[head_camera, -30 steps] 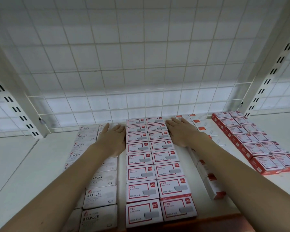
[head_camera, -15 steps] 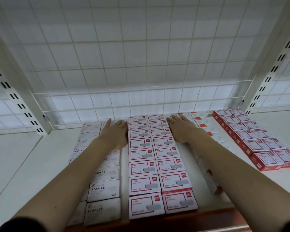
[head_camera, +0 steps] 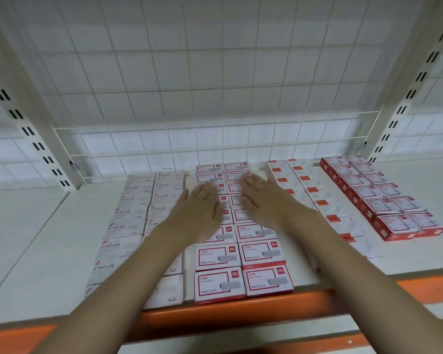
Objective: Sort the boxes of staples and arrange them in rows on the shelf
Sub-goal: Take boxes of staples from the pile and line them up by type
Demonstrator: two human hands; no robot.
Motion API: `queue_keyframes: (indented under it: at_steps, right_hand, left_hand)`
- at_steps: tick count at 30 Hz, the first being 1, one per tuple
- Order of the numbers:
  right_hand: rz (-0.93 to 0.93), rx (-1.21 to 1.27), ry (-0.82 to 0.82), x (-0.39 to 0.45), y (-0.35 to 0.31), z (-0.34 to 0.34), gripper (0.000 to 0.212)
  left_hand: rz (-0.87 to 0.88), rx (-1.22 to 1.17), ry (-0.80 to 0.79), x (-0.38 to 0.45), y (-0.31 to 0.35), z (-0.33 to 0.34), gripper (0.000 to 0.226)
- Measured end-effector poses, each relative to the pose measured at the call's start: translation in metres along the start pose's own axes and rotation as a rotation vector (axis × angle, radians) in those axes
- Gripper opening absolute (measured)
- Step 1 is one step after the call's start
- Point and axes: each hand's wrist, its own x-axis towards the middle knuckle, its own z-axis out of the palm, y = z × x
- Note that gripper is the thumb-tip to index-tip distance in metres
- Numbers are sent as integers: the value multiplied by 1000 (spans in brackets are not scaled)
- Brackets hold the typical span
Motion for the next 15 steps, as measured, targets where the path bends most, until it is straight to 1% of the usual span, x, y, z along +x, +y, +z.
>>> queue_keyframes:
  at_steps: [3,9,15]
  right_hand:
    - [2,50,-7,-6,-5,7,56]
    - [38,93,-29,-10,-7,18,55]
    - [55,95,-4,-12,-8,19,56]
  left_hand:
    - [4,-40,-31,1,5,9,56]
    - [7,-111,23,-1,5,22,55]
    - [-7,-94,47,-7,6,18,56]
